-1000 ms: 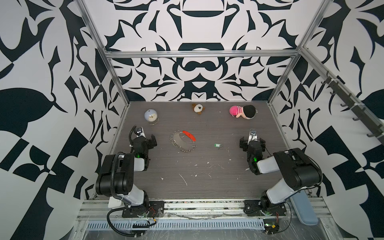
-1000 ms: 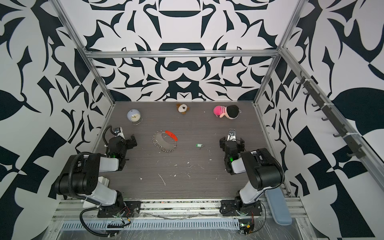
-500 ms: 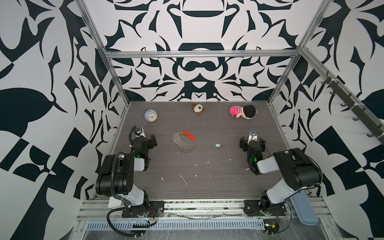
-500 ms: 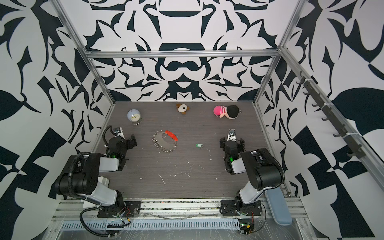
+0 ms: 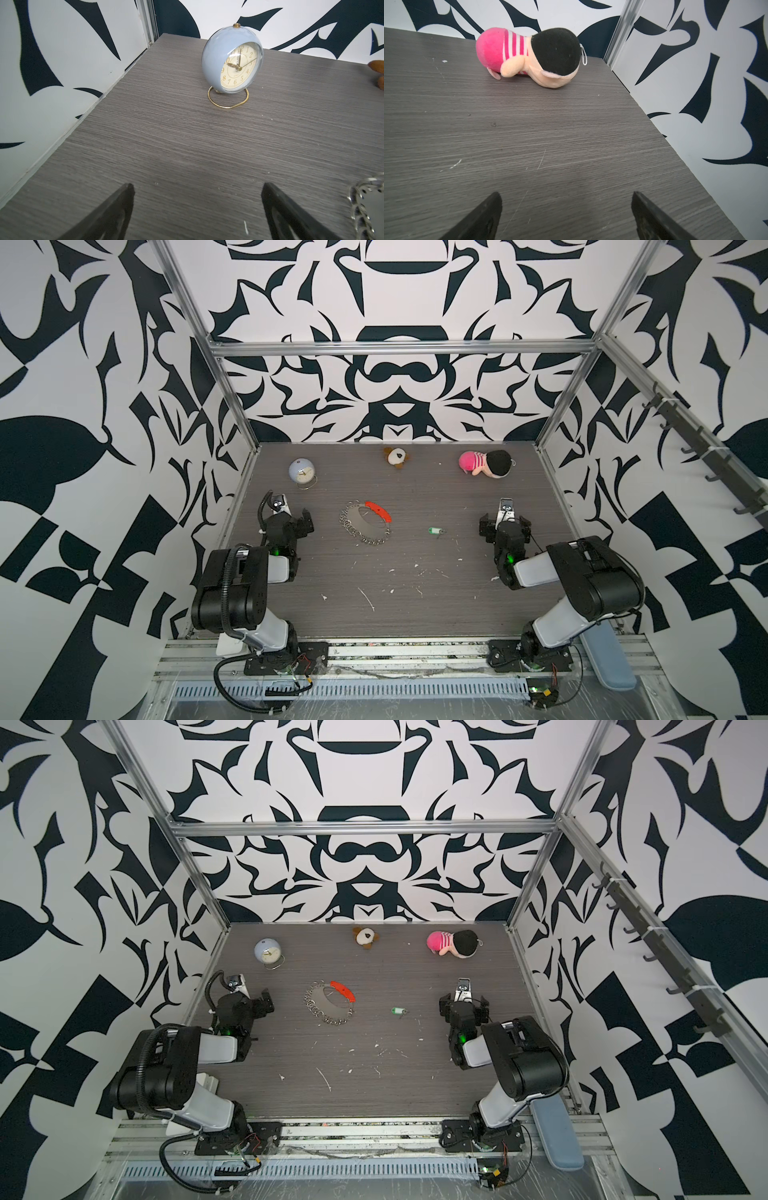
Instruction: Put the keys on the keyring
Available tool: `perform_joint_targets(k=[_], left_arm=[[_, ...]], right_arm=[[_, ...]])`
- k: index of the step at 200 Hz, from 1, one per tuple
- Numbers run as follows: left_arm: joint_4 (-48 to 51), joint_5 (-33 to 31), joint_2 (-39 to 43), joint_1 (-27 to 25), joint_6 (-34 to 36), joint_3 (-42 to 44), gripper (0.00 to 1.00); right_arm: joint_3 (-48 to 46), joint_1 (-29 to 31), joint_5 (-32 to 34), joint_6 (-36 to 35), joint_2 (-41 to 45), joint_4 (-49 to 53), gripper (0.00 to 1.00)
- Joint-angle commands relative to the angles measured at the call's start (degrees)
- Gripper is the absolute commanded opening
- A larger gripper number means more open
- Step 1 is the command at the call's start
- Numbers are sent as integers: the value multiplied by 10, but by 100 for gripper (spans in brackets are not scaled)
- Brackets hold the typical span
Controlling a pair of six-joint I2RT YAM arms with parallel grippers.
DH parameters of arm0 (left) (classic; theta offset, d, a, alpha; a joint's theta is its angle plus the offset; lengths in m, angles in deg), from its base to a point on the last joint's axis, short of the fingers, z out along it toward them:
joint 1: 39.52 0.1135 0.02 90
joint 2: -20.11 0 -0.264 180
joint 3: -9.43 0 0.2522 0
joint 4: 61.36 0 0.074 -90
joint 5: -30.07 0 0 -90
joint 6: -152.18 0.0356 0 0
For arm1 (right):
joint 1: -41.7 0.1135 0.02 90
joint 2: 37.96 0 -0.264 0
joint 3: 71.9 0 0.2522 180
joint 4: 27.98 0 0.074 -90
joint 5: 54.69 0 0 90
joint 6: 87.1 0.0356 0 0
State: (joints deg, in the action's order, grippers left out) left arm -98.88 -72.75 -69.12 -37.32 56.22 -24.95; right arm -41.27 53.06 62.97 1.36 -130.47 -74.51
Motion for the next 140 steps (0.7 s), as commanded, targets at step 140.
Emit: perform_joint_targets(k=[140], left_arm=[[190,-5,252,-44,-24,-12,100]], right_arm=[[35,178,191,-126,241,84,100]])
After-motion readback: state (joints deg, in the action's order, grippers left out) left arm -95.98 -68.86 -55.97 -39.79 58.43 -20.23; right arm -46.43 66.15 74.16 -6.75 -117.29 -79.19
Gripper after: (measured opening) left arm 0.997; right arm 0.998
